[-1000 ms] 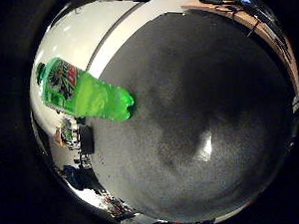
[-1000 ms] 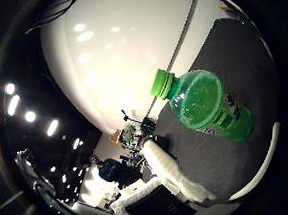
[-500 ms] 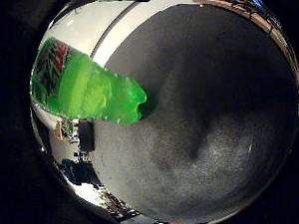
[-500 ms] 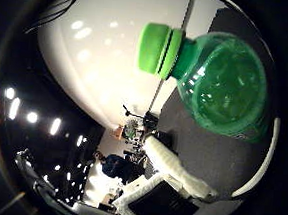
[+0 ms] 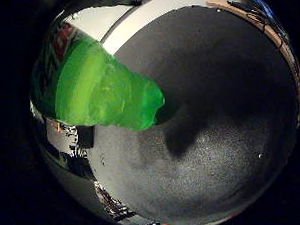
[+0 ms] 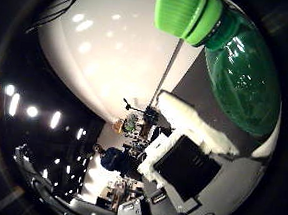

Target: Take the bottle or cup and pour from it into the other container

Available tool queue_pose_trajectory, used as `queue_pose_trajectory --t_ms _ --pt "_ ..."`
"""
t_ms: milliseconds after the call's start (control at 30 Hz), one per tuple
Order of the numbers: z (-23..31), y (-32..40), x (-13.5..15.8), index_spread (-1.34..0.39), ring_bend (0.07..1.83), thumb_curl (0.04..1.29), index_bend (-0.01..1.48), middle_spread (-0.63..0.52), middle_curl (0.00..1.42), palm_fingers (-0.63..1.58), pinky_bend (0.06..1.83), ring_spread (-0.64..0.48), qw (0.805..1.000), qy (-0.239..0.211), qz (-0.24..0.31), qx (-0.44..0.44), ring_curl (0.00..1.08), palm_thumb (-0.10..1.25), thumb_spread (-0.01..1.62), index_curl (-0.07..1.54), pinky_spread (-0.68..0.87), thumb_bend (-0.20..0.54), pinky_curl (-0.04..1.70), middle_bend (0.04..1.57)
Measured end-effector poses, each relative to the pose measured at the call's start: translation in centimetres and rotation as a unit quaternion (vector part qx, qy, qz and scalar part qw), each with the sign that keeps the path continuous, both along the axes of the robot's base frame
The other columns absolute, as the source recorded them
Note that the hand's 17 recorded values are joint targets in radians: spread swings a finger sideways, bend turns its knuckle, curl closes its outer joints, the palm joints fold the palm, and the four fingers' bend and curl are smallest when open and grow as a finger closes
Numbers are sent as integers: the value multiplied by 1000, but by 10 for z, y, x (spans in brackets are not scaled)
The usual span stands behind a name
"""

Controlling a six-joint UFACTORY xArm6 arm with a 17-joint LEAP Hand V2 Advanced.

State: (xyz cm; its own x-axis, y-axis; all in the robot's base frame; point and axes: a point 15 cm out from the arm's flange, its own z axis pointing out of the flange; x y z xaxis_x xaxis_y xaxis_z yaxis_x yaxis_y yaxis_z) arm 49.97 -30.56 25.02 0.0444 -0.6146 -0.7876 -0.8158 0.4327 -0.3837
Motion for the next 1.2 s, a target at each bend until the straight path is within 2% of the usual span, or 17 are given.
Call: queue_pose_trajectory --t_ms 267,467,567,767,900,1033,1100,1200 --pt "-12 3 -8 -289 977 429 225 -133 488 1104 1189 -156 1000 23 14 -7 380 762 989 379 -275 -20 15 595" --pt "-28 11 -13 -290 1082 486 401 -116 563 1248 1229 -145 998 51 34 -16 434 855 894 499 -397 -21 91 773" --pt "-34 24 -17 -265 1152 522 539 -99 590 1323 1242 -133 996 65 57 -10 460 882 827 573 -393 -25 150 876" --pt "-28 43 -15 -199 1258 576 792 -73 625 1328 1330 -140 991 75 114 -14 500 933 786 675 -308 -22 277 1042" --pt "-25 45 -15 -174 1345 611 951 -70 647 1281 1395 -140 990 74 121 -13 537 974 781 717 -252 -18 364 1160" --pt "-20 48 -16 -168 1361 647 1065 -77 670 1210 1464 -166 989 71 132 -11 568 1037 767 739 -220 -12 435 1261" --pt "-18 51 -17 -169 1372 677 1097 -79 679 1175 1491 -177 988 69 138 -7 588 1066 725 747 -204 -15 468 1297" --pt "-15 52 -16 -171 1387 739 1143 -82 690 1128 1476 -183 988 65 141 -7 620 1102 563 757 -202 -17 505 1334"
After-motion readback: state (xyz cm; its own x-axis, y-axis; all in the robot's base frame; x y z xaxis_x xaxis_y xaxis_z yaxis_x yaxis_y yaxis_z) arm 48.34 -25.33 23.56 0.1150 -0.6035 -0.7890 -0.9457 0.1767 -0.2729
